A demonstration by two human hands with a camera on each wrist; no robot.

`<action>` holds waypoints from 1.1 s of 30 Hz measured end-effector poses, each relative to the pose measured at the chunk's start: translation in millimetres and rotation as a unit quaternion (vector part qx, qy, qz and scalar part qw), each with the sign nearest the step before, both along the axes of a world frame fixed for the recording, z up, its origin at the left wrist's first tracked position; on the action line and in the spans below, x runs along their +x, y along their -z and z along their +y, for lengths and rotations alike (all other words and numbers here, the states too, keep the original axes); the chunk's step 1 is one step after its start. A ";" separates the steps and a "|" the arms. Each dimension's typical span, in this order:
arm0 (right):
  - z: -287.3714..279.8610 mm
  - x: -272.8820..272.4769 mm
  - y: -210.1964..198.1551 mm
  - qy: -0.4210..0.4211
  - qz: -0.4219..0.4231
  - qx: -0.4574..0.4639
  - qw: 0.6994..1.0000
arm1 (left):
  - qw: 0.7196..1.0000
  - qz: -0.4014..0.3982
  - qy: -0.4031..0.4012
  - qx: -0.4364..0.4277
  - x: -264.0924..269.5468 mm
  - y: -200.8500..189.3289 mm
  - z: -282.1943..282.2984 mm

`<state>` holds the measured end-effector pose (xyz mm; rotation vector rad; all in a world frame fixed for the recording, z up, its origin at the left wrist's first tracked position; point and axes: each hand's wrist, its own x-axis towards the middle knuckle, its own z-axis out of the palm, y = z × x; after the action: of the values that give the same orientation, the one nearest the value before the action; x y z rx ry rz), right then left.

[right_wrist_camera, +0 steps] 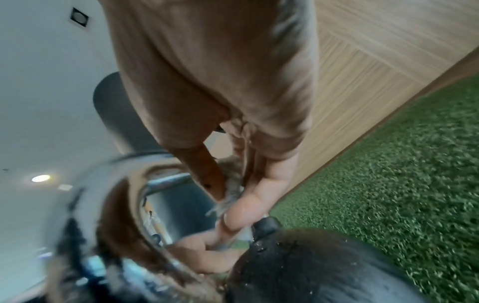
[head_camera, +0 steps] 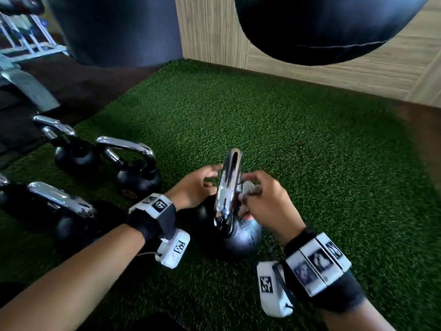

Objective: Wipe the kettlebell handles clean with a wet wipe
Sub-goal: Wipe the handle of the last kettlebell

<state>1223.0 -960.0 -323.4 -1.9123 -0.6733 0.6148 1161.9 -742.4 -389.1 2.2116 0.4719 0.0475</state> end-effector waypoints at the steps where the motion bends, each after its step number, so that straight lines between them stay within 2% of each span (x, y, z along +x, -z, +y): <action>1: -5.5 -5.8 -2.8 -0.018 -0.021 -0.023 0.999 | 0.999 -0.033 0.011 0.036 -0.1 -10.8 6.4; 3: -11.2 -16.2 -7.8 -0.025 -0.038 -0.040 0.998 | 0.985 -0.102 0.069 0.121 3.4 -33.6 11.6; 4: -12.0 -20.7 -9.9 -0.026 -0.012 -0.028 0.999 | 0.975 -0.122 0.106 0.154 7.5 -43.8 11.9; 6: -10.7 -29.3 -15.6 -0.042 0.040 -0.002 0.998 | 0.959 -0.121 0.173 0.190 20.8 -66.2 7.4; 7: -9.0 -33.0 -17.7 -0.049 0.036 -0.001 0.998 | 0.953 -0.112 0.198 0.201 26.7 -77.7 3.8; 8: -6.2 -35.6 -17.8 -0.047 0.001 -0.017 0.999 | 0.947 -0.104 0.217 0.211 31.9 -86.5 0.1; 10: 0.4 -40.2 -16.0 -0.014 -0.139 -0.091 0.986 | 0.937 -0.078 0.241 0.239 39.7 -97.4 -7.6; 12: 6.1 -43.4 -12.5 0.018 -0.220 -0.102 0.970 | 0.935 -0.036 0.238 0.261 45.3 -101.2 -11.2; 14: 8.6 -45.2 -9.1 0.025 -0.230 -0.078 0.970 | 0.934 -0.024 0.226 0.276 46.2 -101.0 -13.5; 19: 1.7 -39.7 -12.0 0.003 -0.258 -0.067 0.964 | 0.932 -0.099 0.197 0.286 36.8 -94.7 -18.2; 22: -10.2 -27.7 -18.5 -0.004 -0.239 -0.078 0.968 | 0.929 -0.136 0.144 0.313 23.9 -86.8 -13.3; 25: -29.9 -12.9 -25.3 -0.001 -0.234 -0.087 0.968 | 0.905 -0.149 0.142 0.373 5.5 -83.6 -2.3; 31: -50.0 3.3 -37.3 0.030 -0.233 -0.062 0.970 | 0.885 -0.089 0.096 0.448 -31.3 -77.4 -0.4; 33: -47.0 5.1 -37.3 0.031 -0.195 -0.053 0.979 | 0.887 -0.081 0.097 0.445 -37.2 -76.7 -1.8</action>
<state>1228.1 -1007.0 -286.2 -2.1697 -0.8351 0.2389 1124.8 -744.3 -312.4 3.1092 0.1202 0.4123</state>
